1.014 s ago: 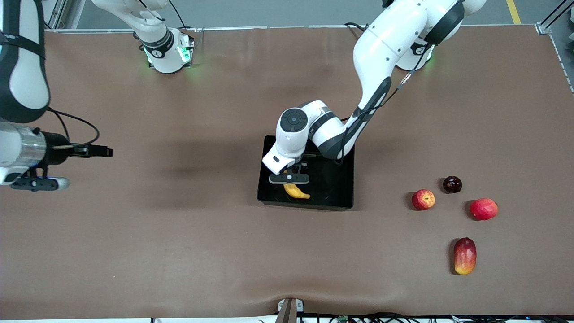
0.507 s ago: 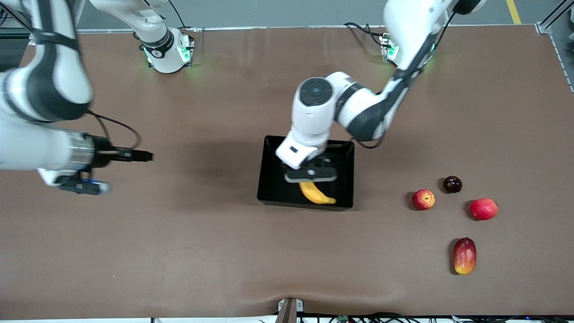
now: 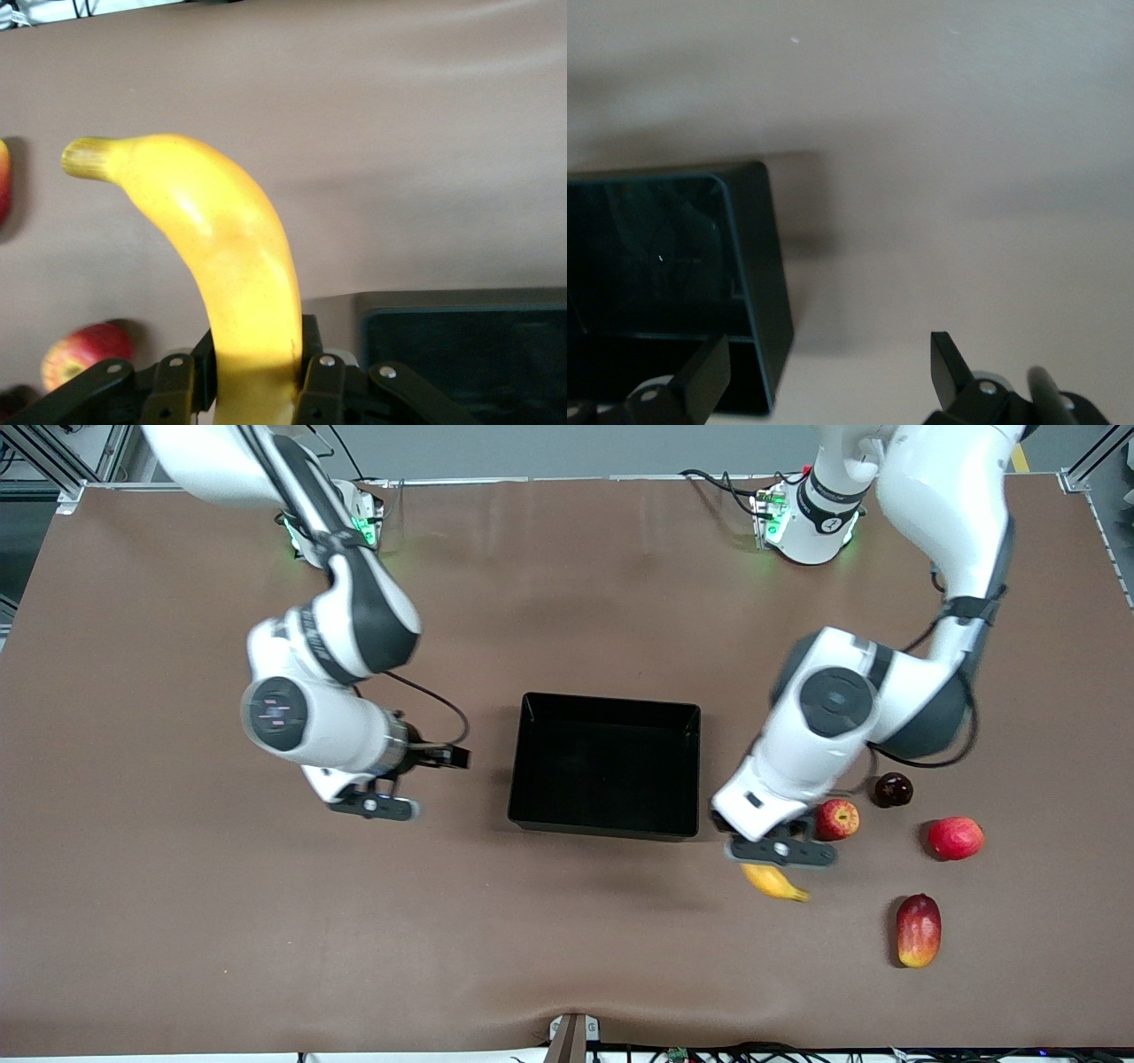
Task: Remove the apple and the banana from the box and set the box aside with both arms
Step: 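Lower the banana beside the mango while the right gripper grips the tray rim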
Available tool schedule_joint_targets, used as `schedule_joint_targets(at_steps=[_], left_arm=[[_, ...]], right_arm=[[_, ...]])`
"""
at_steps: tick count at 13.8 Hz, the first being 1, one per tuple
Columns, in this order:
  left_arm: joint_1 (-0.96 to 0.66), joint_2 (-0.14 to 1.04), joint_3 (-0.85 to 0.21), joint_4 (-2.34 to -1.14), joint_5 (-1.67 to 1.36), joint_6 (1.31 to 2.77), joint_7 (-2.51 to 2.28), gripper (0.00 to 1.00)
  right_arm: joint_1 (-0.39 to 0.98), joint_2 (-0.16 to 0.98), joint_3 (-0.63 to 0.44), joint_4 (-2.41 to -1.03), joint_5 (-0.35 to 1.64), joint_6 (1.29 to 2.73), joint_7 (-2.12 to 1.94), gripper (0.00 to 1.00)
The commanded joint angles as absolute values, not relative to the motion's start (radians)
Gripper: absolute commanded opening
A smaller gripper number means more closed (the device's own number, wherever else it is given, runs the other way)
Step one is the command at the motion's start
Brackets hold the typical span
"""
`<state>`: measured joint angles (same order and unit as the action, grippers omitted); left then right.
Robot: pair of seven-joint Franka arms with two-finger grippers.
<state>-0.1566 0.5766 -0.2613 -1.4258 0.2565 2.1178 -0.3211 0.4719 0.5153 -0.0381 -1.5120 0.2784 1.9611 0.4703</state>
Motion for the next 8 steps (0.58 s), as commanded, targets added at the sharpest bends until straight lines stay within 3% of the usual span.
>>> schedule_joint_targets(at_steps=[1,6,7,8], left_arm=[[-0.077,0.595,-0.273,-1.44,0.248,2.108,-0.13,0.0],[0.055,0.689,-0.267,-1.434,0.259,2.123,0.258,0.0],[0.069,0.704,-0.267,-1.434,0.258,2.134,0.326,0.0],[0.089,0.716,-0.265,-1.434,0.258,2.146,0.375,0.0]], right_arm=[[0.544,0.6,-0.051,-1.491,0.293,2.069,0.547,1.0],[0.614,0.682,-0.052,-1.491,0.284,2.17,0.597,1.0],[0.617,0.696,-0.052,-1.491,0.285,2.184,0.595,0.94],[0.615,0.706,-0.051,-1.49,0.296,2.184,0.594,0.59]])
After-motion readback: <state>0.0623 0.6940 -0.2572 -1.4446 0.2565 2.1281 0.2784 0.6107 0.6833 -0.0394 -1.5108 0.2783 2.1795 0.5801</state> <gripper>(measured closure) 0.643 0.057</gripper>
